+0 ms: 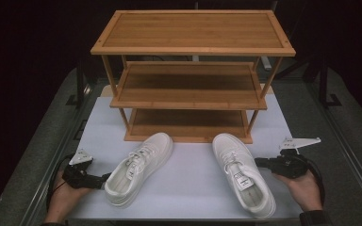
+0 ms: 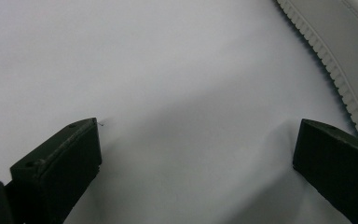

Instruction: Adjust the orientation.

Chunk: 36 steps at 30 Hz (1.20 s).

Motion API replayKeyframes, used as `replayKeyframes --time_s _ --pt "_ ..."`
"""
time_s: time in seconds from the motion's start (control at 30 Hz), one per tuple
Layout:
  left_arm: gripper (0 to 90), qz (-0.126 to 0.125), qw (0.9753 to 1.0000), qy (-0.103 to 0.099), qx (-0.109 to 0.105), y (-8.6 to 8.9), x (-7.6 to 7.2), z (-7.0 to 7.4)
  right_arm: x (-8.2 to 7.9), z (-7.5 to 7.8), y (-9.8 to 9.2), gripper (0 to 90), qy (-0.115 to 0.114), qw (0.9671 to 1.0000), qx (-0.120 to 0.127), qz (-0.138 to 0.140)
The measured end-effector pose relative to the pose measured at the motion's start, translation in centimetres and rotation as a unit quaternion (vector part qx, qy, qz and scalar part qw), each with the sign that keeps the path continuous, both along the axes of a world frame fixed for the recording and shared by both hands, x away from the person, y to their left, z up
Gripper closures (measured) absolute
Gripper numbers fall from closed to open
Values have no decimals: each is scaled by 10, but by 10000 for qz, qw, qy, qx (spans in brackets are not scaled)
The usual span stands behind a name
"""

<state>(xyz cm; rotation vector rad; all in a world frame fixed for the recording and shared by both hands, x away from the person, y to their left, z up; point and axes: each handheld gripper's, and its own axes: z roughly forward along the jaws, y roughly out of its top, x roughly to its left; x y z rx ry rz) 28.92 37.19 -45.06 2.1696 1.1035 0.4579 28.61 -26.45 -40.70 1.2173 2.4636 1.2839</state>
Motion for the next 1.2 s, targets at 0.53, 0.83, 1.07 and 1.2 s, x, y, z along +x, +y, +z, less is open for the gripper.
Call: replayKeyframes --time_s 0.53,0.83,1.07,1.2 --pt "4 -4 10000 5 5 0 0 0 14 -25 -2 900 353 9990 -269 -104" --pt "4 -7 10000 3 5 0 0 0 11 -20 -8 845 237 9994 -67 -250" --pt "4 -5 10000 2 3 0 0 0 2 -9 -17 642 43 9986 159 -502" --pt "4 -3 10000 3 2 0 0 0 -6 2 -21 588 -92 9981 347 -509"
